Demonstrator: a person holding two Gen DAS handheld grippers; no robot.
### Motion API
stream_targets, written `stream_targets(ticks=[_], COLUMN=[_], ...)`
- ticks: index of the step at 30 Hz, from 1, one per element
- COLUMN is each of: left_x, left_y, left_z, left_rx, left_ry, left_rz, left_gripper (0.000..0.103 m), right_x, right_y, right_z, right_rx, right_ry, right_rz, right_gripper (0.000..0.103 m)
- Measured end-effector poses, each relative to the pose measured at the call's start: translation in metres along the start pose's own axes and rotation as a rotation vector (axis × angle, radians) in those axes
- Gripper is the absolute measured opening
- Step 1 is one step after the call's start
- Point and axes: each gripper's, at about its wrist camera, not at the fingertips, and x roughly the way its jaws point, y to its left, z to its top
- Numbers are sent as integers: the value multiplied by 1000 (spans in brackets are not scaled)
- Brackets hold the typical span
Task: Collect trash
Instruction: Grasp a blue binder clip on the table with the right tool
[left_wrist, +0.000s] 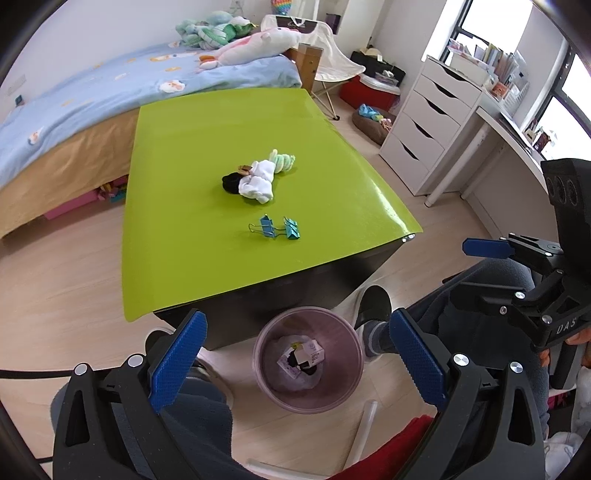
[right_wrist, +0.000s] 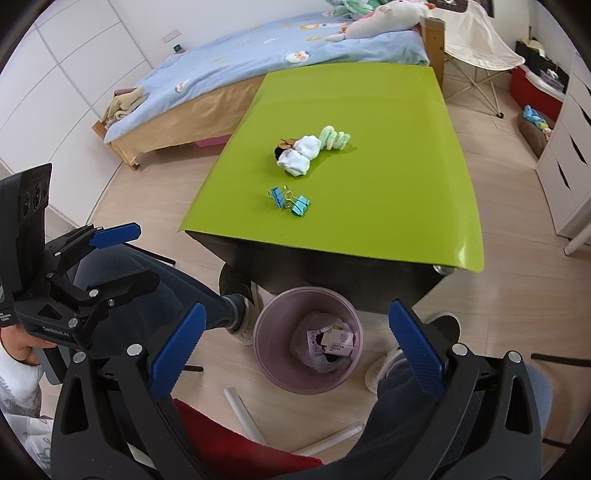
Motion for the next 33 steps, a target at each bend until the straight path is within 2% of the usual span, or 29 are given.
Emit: stream_targets(ticks=[5, 12, 14, 19, 30, 31, 33], left_x=[0, 0, -1, -2, 0, 1, 1], left_y=[7, 9, 10, 12, 19, 20, 22], left_z=[4, 8, 9, 10, 12, 12, 12], left_rx=[-28, -33, -36, -44, -68, -69, -74], left_ry=[-11, -25, -30, -34, -35, -35, -34], left_rz=[-8, -11, -11, -11, -12, -11, -10], left_gripper=[95, 95, 95, 95, 95, 95, 95], right_x=[12, 41, 53, 84, 143, 146, 156], right_y=[1, 4, 6, 12, 15, 17, 19], right_z=[20, 59, 70, 85, 103, 103, 102], right_rx=[-44, -159, -213, -346, -473, -491, -532], right_ry=[9, 50, 69, 127, 215, 219, 231], right_rz=[10, 39, 24, 11, 52, 49, 45], right_gripper=[98, 98, 98, 98, 98, 97, 84])
